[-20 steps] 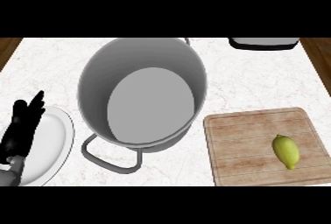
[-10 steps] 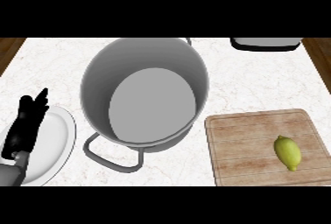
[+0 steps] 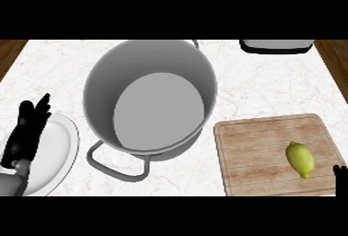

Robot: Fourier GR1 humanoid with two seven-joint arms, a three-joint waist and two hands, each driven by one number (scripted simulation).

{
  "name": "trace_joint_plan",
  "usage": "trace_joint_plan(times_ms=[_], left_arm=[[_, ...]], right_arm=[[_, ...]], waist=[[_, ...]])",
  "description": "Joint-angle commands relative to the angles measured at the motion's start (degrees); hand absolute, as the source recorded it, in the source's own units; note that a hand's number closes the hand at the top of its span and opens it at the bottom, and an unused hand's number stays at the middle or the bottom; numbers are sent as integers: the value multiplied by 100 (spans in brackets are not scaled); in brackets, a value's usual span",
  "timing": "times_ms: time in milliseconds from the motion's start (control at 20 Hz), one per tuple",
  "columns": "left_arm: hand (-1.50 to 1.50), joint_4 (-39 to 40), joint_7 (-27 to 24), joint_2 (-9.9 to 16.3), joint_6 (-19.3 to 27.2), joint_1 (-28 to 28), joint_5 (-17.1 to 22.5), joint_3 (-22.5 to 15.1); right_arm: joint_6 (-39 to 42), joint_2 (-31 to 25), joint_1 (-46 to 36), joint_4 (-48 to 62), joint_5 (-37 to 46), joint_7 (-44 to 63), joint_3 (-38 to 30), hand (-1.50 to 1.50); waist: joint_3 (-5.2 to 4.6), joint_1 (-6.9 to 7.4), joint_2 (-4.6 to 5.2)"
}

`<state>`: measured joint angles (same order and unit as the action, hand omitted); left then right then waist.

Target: Pick the lemon from the cutting board and place it in the pot

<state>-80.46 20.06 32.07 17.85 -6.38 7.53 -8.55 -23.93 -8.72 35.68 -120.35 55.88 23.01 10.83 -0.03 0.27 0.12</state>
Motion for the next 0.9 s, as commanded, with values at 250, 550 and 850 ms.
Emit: trace_joint_plan(times_ms=[250,550,850], left_arm=[[0,-496,296,-233,-215,349,-425,263],[0,296,-192,-612,-385,33,-614,474],[0,135,-33,-538,-747,81,-684,908]], right_arm=[[291,149,-1113,717,83,184,-343,-150],[490,-140,-1695,1322,-425,46,-1086,-150],[977,216,-1765,1112,77,641,-741,-150]], waist=[[5,-20,-20],[4,-40,-9],[3,-28,-15]])
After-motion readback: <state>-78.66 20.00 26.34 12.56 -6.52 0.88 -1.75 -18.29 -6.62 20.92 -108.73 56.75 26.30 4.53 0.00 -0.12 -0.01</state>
